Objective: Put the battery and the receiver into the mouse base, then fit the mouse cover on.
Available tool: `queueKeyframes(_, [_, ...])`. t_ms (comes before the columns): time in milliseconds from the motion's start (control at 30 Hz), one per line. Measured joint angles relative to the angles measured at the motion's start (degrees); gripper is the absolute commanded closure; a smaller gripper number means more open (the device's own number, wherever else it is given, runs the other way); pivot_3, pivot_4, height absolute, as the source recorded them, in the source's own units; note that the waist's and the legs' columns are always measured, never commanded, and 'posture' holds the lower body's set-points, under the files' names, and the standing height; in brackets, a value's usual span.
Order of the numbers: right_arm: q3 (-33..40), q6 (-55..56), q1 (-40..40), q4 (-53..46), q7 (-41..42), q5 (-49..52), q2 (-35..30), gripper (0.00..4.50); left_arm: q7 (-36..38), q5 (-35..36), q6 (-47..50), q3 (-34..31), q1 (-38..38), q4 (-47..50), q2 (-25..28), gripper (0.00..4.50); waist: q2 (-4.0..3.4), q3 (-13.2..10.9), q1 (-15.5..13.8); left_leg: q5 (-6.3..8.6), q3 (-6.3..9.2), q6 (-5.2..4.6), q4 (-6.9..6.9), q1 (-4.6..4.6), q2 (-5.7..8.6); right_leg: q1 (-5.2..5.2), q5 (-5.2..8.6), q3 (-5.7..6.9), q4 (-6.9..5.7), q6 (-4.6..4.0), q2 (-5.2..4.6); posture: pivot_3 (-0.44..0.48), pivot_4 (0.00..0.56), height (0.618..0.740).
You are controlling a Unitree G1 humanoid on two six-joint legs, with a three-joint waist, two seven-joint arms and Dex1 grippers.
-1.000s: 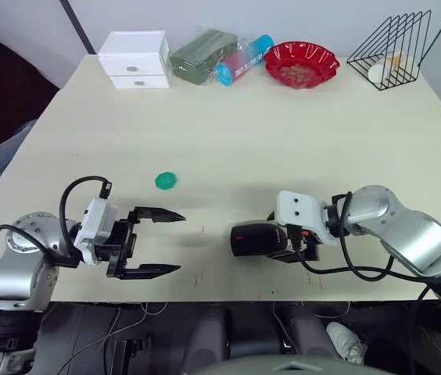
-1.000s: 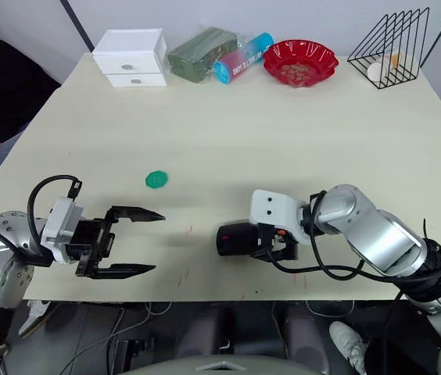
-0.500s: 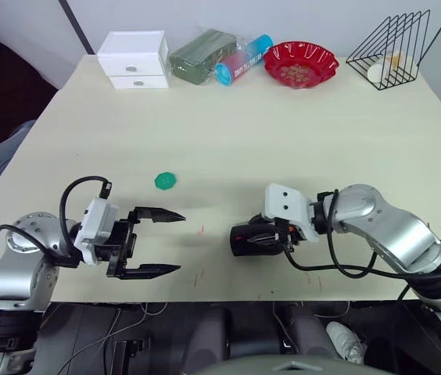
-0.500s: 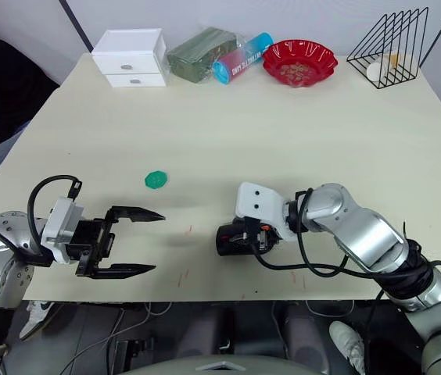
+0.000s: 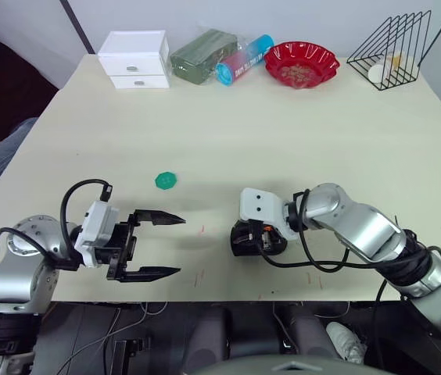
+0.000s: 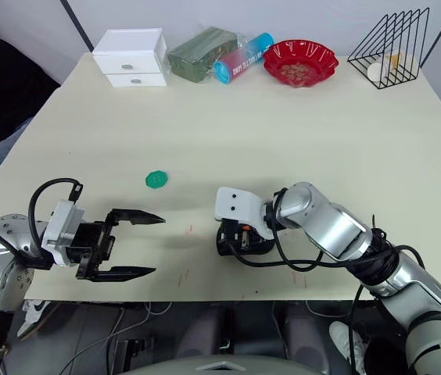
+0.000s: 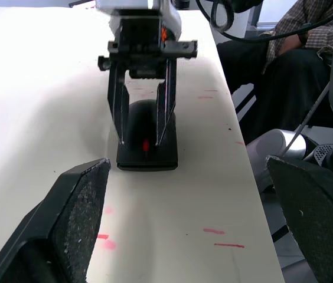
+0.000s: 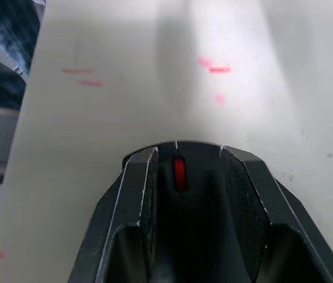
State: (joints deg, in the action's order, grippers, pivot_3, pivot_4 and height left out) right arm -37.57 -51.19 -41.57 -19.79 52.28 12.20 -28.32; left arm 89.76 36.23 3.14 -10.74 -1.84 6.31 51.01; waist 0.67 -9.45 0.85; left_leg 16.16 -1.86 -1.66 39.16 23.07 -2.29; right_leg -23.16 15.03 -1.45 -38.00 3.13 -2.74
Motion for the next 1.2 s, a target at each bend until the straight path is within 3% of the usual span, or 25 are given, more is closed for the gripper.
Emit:
queueKeyframes(567, [-3.0, -0.4, -1.8, 1.9, 1.2, -2.0, 0.9, 2.76, -0.2, 0.0, 0.0, 0.0, 1.3, 1.3, 0.0, 0.00, 0.02, 0.0, 0.0, 0.00, 0.00, 0.00, 0.00, -0.05, 0.00, 0.02, 0.00, 0.00, -0.01, 0.00, -0.01, 0.000, 0.150, 0.740])
queueKeyframes(933, [11.3, 5.3, 6.4, -0.5, 2.5, 6.3, 2.0, 2.76, -0.2, 0.0, 0.1, -0.1, 1.2, 1.5, -0.1, 0.00, 0.02, 0.0, -0.1, 0.00, 0.01, 0.00, -0.02, 0.00, -0.01, 0.01, 0.00, 0.02, 0.01, 0.00, 0.00, 0.000, 0.150, 0.740])
queueKeyframes(1200, [20.3, 18.9, 18.2, 0.1, 8.0, 10.5, -1.3, 2.76, -0.2, 0.0, 0.3, -0.1, -0.2, 1.4, 0.0, 0.00, 0.05, 0.0, -0.1, 0.00, 0.00, 0.00, -0.02, 0.00, 0.00, 0.02, 0.00, 0.00, 0.02, 0.01, 0.01, 0.000, 0.150, 0.740])
